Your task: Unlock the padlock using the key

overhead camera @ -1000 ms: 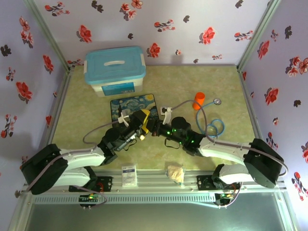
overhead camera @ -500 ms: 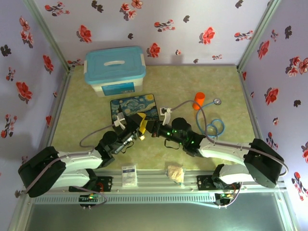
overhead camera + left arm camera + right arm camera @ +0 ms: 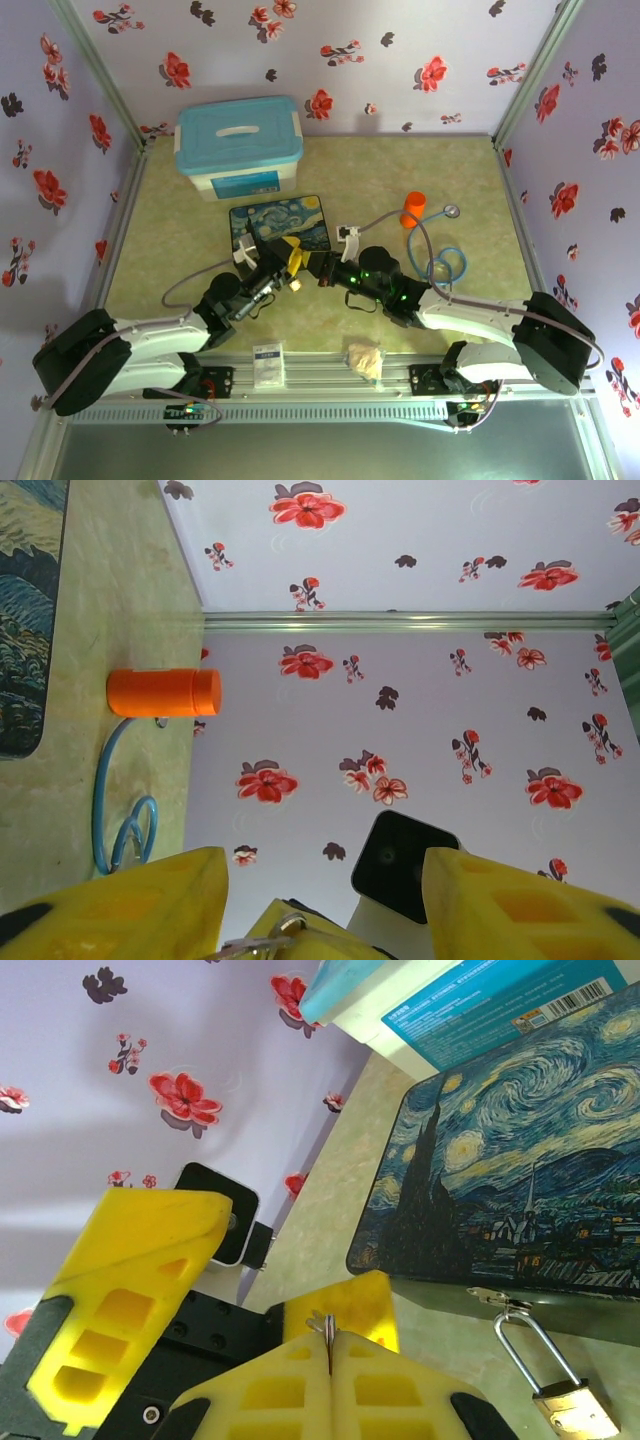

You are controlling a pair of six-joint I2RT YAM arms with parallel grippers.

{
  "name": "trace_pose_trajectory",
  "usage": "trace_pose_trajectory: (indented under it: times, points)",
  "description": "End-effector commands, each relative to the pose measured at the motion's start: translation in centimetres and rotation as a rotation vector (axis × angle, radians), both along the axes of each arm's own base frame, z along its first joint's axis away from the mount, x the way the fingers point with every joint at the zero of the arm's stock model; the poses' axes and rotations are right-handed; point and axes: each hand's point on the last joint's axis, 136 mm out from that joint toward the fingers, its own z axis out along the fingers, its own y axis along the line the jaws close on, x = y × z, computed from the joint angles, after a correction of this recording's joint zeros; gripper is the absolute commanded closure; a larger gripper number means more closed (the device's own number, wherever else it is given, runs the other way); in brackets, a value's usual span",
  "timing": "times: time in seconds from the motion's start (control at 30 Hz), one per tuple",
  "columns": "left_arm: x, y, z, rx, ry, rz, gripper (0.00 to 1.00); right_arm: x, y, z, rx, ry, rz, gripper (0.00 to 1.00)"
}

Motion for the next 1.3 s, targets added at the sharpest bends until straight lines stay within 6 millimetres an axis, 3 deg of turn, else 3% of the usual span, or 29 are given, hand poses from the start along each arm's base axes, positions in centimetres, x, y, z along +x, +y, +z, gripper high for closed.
trace_pose_trajectory:
  times: [0.0, 0.1, 0.37, 0.47, 0.6, 0.67, 0.7, 0.77, 0.97, 1.1, 1.13, 1.27]
  points:
    - [0.2, 0.8, 0.1, 0.036, -0.023, 0.033, 0.54, 0.0, -0.3, -0.1, -0.022, -0.024, -0.012, 1.0]
    - [0.1, 1.0, 0.1, 0.071, -0.027, 0.037, 0.61, 0.0, -0.5, -0.2, -0.024, -0.021, -0.016, 1.0]
    - [-0.1, 1.4, -0.1, 0.134, -0.026, 0.042, 0.63, -0.3, -0.2, 0.5, 0.013, -0.019, 0.002, 1.0]
    - [-0.1, 1.1, -0.4, 0.182, -0.042, 0.033, 0.53, -0.5, -0.1, 0.8, 0.042, -0.016, 0.011, 1.0]
    - [-0.2, 0.8, -1.8, 0.255, 0.013, 0.006, 0.27, -0.6, -0.1, 0.9, 0.061, -0.012, 0.015, 1.0]
    - [-0.3, 0.5, -1.5, 0.228, 0.019, -0.006, 0.2, -0.6, 0.1, 1.0, 0.061, -0.011, 0.022, 1.0]
    - [-0.1, 0.0, -0.1, 0.197, 0.0, -0.012, 0.17, -0.6, 0.4, 0.9, 0.061, -0.009, 0.031, 1.0]
    - [-0.1, -0.4, 0.4, 0.185, -0.01, -0.026, 0.11, -0.8, 1.3, 1.2, 0.08, -0.003, 0.064, 1.0]
    - [0.0, -0.7, 0.1, 0.155, -0.013, -0.033, 0.16, -0.4, 2.2, 0.5, 0.124, 0.048, 0.063, 1.0]
    - [-0.1, -0.8, 0.3, 0.131, -0.013, -0.042, 0.27, 0.2, 2.1, 0.3, 0.152, 0.069, 0.023, 1.0]
    - [-0.3, -0.5, -0.8, 0.144, 0.004, -0.043, 0.31, 0.4, 2.1, 0.2, 0.143, 0.075, 0.014, 1.0]
    - [-0.5, -0.4, -1.1, 0.147, 0.008, -0.049, 0.38, 1.2, 1.4, -1.0, 0.083, 0.108, -0.05, 1.0]
